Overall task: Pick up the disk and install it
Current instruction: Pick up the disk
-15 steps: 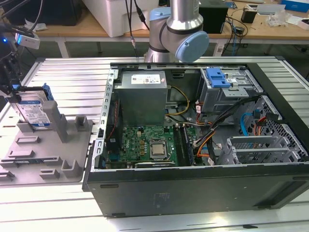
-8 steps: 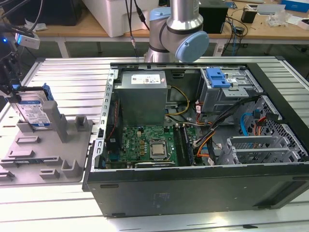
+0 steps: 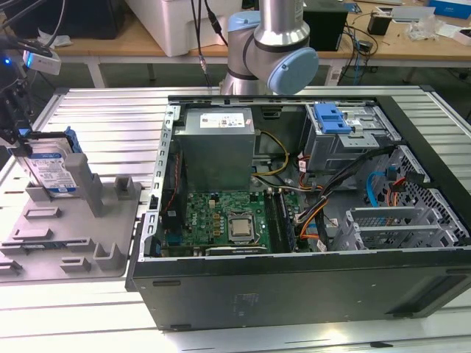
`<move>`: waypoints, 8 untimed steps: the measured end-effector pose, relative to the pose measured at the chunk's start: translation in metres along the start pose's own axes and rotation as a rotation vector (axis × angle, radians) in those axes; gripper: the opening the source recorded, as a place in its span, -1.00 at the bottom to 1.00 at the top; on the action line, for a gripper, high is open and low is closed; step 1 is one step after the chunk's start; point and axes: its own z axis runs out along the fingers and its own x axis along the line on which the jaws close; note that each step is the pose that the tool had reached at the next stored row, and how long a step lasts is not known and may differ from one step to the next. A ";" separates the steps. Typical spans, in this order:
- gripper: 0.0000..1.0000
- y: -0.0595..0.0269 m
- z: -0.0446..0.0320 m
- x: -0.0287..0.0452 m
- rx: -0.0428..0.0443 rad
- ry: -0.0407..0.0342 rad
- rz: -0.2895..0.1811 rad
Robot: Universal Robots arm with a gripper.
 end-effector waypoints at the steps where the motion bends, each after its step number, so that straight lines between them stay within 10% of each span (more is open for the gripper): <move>1: -0.18 0.0000 0.0000 0.0000 0.0000 0.0000 0.000; 8: -0.26 0.0000 0.0001 0.0000 -0.0001 0.0010 0.000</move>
